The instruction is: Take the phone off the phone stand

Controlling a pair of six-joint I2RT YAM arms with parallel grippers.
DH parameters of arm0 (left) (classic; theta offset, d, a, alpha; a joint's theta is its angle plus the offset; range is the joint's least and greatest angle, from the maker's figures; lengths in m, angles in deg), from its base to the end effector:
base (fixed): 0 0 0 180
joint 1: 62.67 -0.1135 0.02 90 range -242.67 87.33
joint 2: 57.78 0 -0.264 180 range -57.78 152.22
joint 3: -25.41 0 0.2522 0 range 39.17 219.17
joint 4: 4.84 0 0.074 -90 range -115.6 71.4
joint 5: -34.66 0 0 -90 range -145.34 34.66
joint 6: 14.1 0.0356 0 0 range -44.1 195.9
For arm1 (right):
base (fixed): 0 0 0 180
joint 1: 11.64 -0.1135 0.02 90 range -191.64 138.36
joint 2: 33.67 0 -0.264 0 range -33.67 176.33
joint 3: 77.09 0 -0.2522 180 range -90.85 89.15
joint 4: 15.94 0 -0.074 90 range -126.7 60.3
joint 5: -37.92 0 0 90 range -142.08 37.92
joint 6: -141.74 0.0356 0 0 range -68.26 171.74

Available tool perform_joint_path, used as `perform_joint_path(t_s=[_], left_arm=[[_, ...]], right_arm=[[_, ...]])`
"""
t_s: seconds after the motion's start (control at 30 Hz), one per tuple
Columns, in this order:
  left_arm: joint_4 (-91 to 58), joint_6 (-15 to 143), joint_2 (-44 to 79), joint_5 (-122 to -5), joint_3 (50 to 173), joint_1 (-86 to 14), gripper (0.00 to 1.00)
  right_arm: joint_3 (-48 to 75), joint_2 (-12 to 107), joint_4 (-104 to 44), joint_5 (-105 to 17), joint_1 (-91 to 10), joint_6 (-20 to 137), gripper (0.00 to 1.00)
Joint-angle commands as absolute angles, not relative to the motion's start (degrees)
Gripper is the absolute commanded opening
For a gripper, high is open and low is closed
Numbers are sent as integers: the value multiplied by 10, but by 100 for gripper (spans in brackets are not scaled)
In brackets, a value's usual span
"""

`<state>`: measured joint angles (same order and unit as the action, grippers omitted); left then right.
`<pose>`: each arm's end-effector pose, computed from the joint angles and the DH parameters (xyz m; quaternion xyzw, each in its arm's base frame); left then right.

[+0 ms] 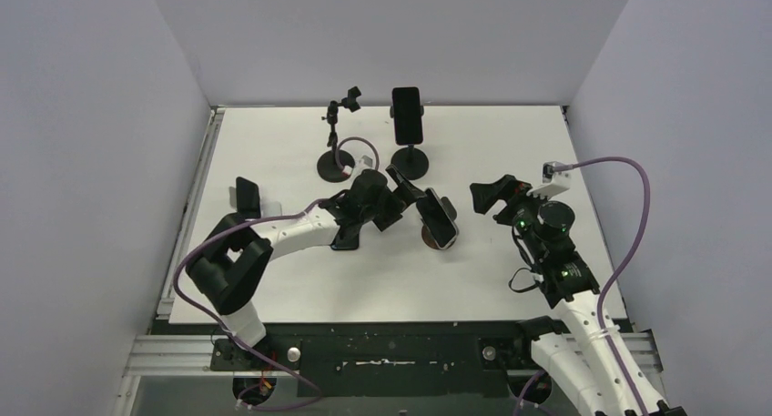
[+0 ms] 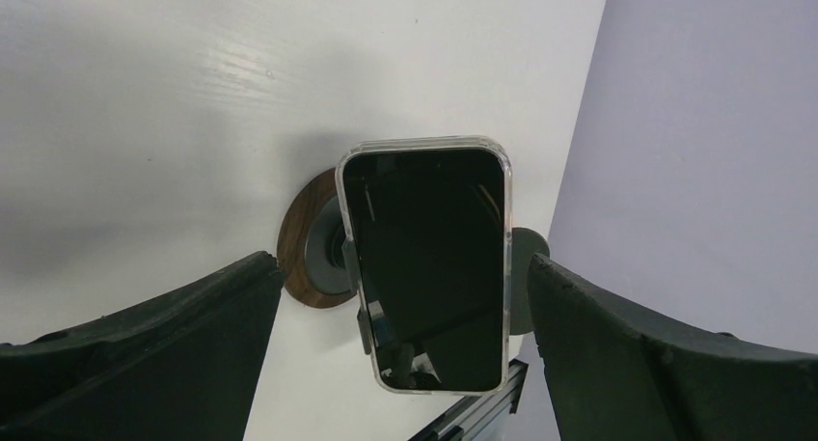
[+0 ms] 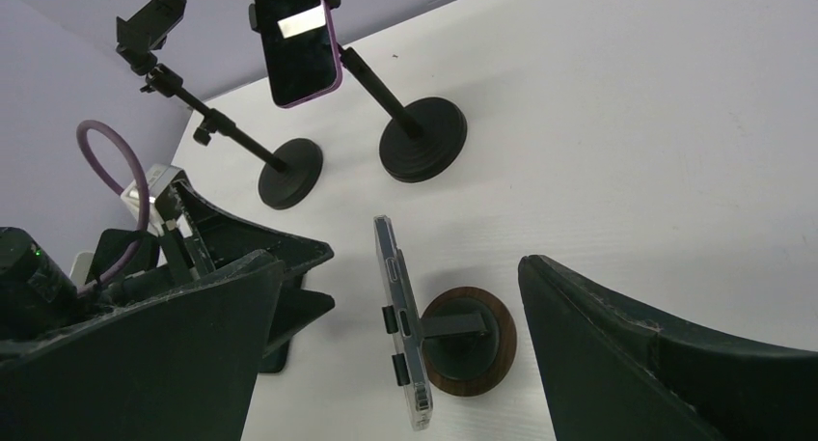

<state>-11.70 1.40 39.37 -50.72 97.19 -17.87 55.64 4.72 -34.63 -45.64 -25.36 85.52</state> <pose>0.2669 -0.2610 0.2090 -0.2430 0.8407 -0.3987 0.2743 0.1642 0.0442 0.2977 0.0974 0.7584 0.2983 0.5713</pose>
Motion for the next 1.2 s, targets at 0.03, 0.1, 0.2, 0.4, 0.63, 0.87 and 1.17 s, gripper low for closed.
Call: perform_joint_path(t_s=[0.03,0.1,0.2,0.4,0.63,0.87,1.17], left_arm=[[-28,18,430,-541,1002,-183,97],[-11,13,443,-552,1004,-184,97],[18,5,465,-572,1011,-187,97],[38,-1,471,-576,1009,-189,97],[10,3,408,-558,947,-213,97],[-80,68,299,-565,891,-272,97],[-135,252,187,-697,902,-369,97]], right_arm=[[536,39,-351,-456,-258,855,99],[538,40,-348,-453,-258,856,99],[544,41,-345,-445,-259,856,99],[541,49,-372,-410,-261,835,97],[555,69,-445,-352,-261,827,92],[592,88,-427,-270,-265,816,79],[607,157,-377,-246,-282,805,71]])
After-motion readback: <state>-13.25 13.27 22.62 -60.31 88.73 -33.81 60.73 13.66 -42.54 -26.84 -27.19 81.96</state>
